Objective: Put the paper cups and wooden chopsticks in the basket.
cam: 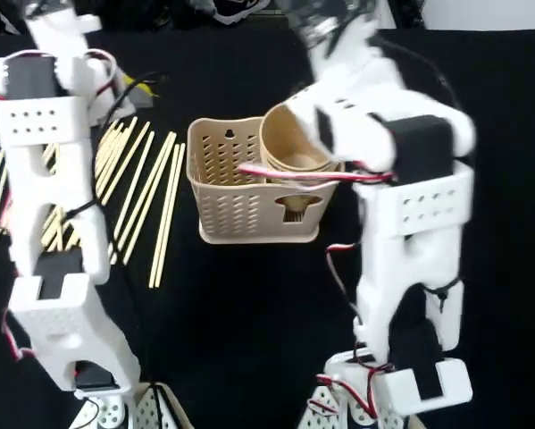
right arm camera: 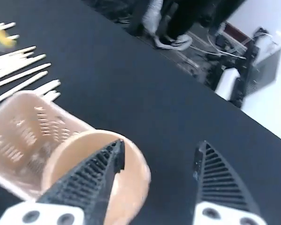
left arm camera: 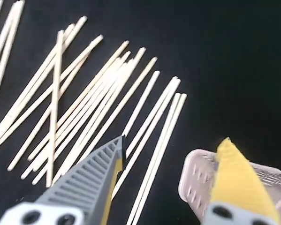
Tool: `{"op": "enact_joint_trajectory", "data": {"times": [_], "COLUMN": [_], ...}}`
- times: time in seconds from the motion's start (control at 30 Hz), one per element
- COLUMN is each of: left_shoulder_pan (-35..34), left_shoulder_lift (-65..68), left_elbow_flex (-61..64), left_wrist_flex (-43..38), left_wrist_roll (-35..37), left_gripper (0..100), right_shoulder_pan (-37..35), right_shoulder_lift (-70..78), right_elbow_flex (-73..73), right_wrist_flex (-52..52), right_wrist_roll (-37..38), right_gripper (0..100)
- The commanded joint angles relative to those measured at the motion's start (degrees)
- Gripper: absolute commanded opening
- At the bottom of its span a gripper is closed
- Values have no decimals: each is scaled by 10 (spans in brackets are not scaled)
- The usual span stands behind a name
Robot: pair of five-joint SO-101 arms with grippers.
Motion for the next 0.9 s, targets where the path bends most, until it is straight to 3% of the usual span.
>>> {"op": "enact_joint_trajectory", "data": {"times": [0.0, 0.1, 0.23, 0.37, 0.67, 0.87], "left_shoulder_pan": [-29, -51, -68, -55, 17, 18], "left_shoulder_lift": [-48, -55, -55, -55, -31, 98], "left_elbow_flex": [69, 154, 237, 305, 391, 334], "left_wrist_flex": [4, 1, -17, -71, -156, -184], "left_wrist_roll": [-40, -127, -194, -206, -206, -202], "left_gripper": [310, 310, 310, 310, 310, 310], "right_shoulder_pan": [91, 171, 245, 292, 335, 317], "right_shoulder_lift": [-38, -51, -51, -29, -18, -17], "right_elbow_flex": [-66, -80, -61, 48, 400, 618], "right_wrist_flex": [-20, -11, 24, 2, -242, -467], "right_wrist_roll": [-46, -116, -154, -160, -200, -270], "right_gripper": [249, 167, 8, 13, 14, 15]}}
